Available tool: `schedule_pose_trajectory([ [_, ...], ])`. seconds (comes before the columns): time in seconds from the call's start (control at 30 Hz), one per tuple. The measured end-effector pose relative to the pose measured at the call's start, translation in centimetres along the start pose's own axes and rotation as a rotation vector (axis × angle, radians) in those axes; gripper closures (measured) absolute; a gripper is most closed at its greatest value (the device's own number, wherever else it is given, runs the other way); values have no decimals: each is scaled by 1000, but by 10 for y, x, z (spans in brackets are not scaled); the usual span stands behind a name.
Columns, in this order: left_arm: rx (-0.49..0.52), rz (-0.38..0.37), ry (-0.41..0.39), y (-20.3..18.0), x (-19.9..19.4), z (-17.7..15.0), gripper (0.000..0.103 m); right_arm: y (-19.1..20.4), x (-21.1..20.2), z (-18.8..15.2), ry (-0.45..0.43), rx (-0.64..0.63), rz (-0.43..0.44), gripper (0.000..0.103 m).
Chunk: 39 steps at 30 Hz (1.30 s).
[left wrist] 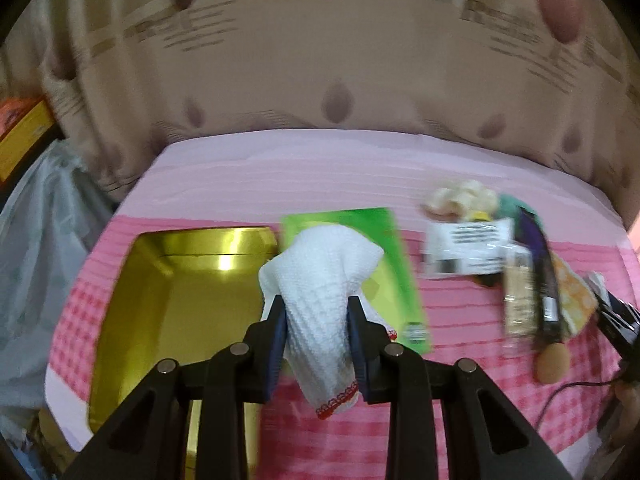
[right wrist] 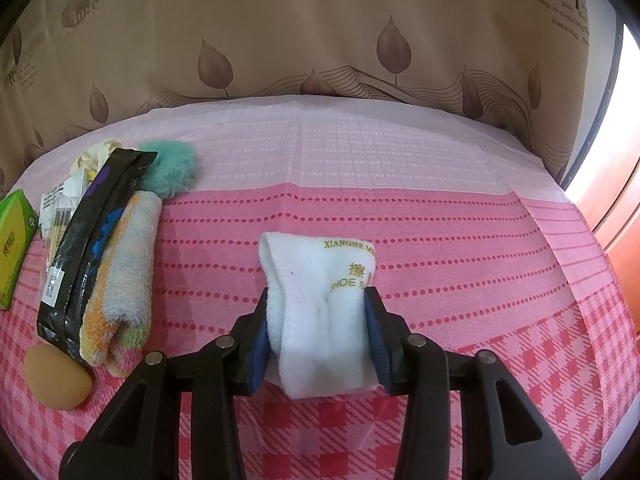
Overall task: Organize soft objects
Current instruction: 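Carry the glove into the gold tin with the left gripper and release it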
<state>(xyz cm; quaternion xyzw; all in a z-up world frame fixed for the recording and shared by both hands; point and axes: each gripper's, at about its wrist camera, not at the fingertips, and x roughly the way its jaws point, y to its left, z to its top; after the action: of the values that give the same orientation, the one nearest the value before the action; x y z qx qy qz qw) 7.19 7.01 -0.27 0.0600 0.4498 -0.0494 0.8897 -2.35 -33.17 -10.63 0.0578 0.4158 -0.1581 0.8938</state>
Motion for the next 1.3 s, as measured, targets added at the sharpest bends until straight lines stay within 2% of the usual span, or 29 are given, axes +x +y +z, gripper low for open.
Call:
schedule_pose_trajectory([
  [0.17,-48,78,21,46,8,-5,74,1,1,0,3,-3,-5,61],
  [0.33,-99,126,62,84,23,-17,74,2,1,-1,4,-10,-14,61],
  [0.53,-156,141,119,118,42,-32,74,5,0,-1,8,-22,-29,61],
  [0.83,-151,172,179,126,64,-42,71,7,0,0,10,-27,-38,60],
  [1.3,-197,167,182,138,62,-37,58,9,1,0,14,-35,-51,58],
])
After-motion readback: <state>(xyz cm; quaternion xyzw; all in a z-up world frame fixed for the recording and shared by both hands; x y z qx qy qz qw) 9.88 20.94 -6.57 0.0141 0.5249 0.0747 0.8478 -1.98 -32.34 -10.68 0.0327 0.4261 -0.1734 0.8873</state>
